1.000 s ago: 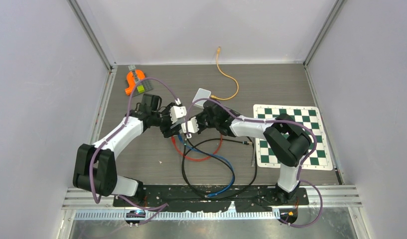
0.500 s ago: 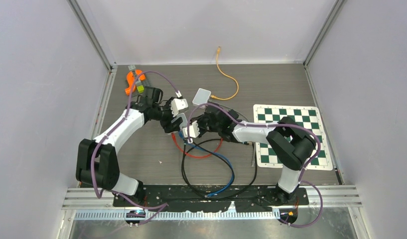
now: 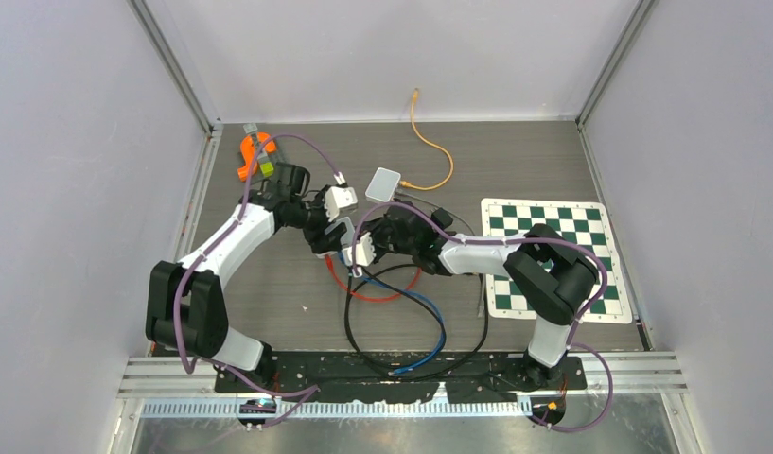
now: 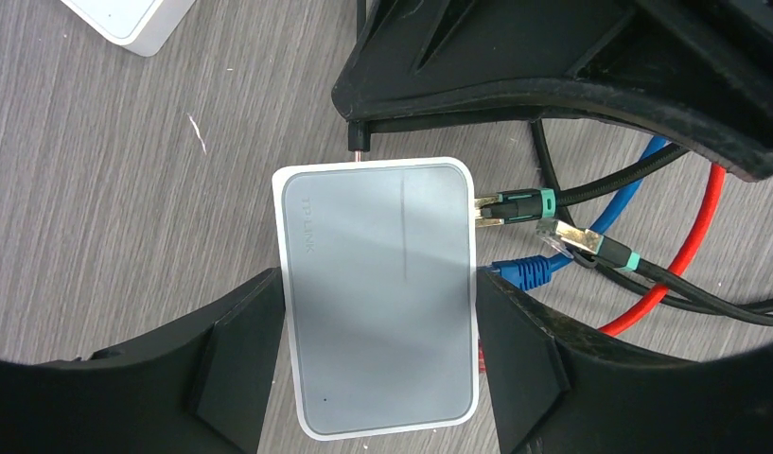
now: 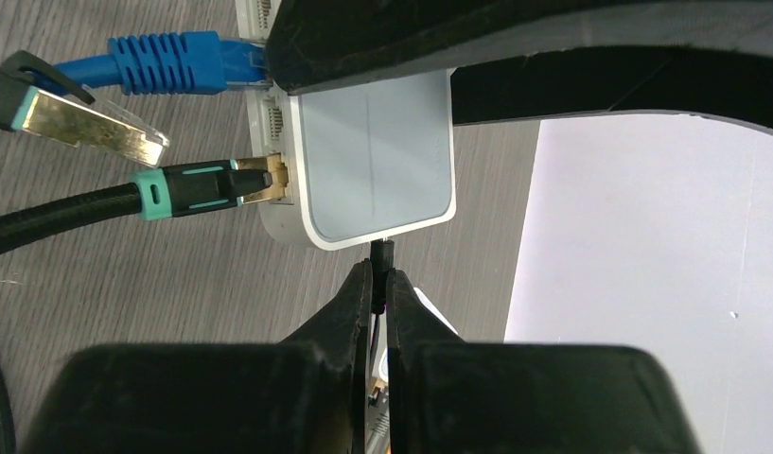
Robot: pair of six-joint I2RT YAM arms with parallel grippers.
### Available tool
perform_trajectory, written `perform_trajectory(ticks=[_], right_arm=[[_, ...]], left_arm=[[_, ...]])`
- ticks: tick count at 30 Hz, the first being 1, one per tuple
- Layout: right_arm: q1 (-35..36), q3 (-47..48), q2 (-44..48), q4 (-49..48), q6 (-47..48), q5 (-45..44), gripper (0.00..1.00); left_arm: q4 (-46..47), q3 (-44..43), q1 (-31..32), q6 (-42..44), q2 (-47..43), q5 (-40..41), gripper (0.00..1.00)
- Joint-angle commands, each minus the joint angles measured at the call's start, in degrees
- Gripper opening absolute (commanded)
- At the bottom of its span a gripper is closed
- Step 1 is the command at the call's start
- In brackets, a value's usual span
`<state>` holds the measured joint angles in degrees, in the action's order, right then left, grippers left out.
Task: Insert the plug into the switch port
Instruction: Insert the power into the switch port.
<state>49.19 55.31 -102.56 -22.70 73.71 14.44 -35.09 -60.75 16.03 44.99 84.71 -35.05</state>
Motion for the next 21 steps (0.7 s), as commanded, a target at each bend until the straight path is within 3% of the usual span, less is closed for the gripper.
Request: perform_trajectory(ticks=[1, 21], right_arm=[[1.3, 0.2, 2.2, -4.4, 2.3, 1.0, 0.05], [2.9, 2.6, 0.2, -6.6, 5.9, 10.7, 0.05]], left_arm=[[-0.5, -2.5, -0.4, 0.0, 0.0, -4.1, 0.54], [-7.4, -10.6, -0.8, 1.0, 5.0, -7.3, 0.52]])
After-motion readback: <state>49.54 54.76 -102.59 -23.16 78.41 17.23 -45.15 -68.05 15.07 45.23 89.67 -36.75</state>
